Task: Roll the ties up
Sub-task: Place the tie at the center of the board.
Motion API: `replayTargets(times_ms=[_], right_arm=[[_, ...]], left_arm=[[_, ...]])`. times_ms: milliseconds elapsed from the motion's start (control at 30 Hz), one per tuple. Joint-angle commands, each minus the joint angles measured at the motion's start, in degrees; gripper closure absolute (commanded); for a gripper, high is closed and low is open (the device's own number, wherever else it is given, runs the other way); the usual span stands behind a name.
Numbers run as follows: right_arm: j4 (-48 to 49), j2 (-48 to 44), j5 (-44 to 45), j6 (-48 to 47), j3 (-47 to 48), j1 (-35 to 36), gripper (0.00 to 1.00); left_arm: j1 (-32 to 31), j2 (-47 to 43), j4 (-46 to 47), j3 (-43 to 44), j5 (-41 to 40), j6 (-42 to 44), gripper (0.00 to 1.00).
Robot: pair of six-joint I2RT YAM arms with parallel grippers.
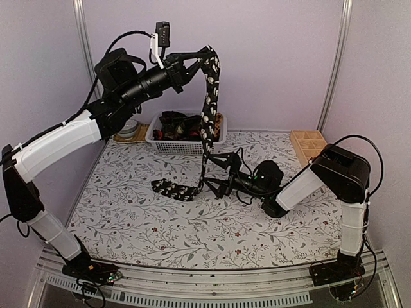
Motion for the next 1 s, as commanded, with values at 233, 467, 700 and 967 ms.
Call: replayTargets(times_ms=[233, 467, 700, 967], right_arm=[[14.25, 1.04, 11.01, 11.37, -3.83, 3.20, 0.00], [19.03, 4.70, 16.86, 18.24, -1.36, 3.88, 0.00], [16.27, 4.80, 22.08, 22.68, -2.59, 3.83, 0.00], [13.07, 8.54, 24.14, 24.11, 0.29, 0.53, 0.00]], left_arm=[[-0.50, 3.67, 3.70, 6.82, -1.04, 4.54, 1.00], [-0.46, 5.39, 4.79, 8.35, -1.14, 5.35, 1.00], [-0.54, 6.52, 5.73, 10.25, 0.35, 5.69, 1.00], [-0.72, 5.04, 8.64, 8.84, 2.38, 4.87, 1.00]])
